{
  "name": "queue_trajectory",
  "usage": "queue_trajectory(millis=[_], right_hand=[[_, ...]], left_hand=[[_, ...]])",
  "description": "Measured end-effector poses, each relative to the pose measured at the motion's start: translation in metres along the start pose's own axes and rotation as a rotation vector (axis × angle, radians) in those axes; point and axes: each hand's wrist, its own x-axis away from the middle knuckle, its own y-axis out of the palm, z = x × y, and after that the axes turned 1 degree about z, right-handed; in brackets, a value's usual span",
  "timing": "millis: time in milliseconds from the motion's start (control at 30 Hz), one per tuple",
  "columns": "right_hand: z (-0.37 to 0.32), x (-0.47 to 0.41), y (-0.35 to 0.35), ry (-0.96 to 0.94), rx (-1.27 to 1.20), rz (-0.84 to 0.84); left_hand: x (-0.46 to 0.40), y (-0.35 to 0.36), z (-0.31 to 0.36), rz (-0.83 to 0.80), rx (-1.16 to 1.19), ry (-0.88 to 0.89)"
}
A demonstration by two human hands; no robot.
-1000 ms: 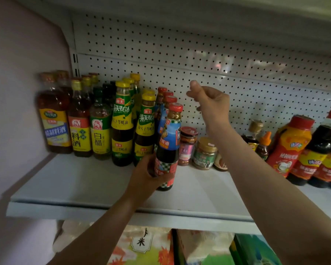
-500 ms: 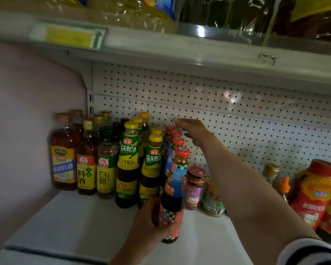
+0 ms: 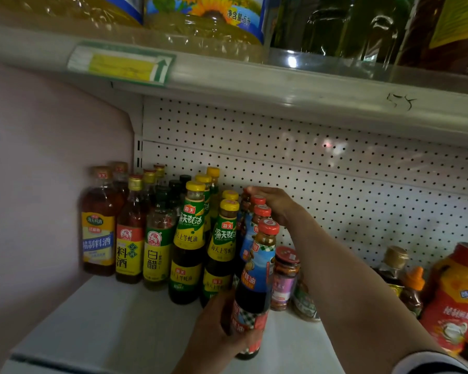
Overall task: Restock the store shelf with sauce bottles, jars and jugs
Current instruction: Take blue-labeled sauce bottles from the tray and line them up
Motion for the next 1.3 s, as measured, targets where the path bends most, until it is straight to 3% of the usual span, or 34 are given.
queue_trajectory(millis=[467, 633, 1033, 1133, 1233, 1300], right_hand=[[0.003, 0.004, -0.007, -0.076, 0.057, 0.184], [0.008, 0.003, -0.002, -0.056, -0.008, 0.186], [-0.001, 0.011, -0.001, 0.000, 0.095, 0.098], [0.000, 0.027, -0.003, -0.073, 0.065, 0.242], [-0.005, 0.065, -0.009, -0.215, -0.125, 0.448], [0.000, 0.105, -0.006, -0.266, -0.197, 0.479]], left_hand=[[0.002, 0.000, -0.001, -0.013, 0.007, 0.021], [-0.001, 0.000, -0.007, 0.010, -0.001, 0.036], [-0.003, -0.001, -0.016, 0.012, -0.045, 0.072], [0.001, 0.001, -0.016, 0.038, -0.054, 0.100], [0.000, 0.003, -0.011, 0.048, -0.031, 0.123], [-0.001, 0.002, -0.010, 0.043, -0.015, 0.100]])
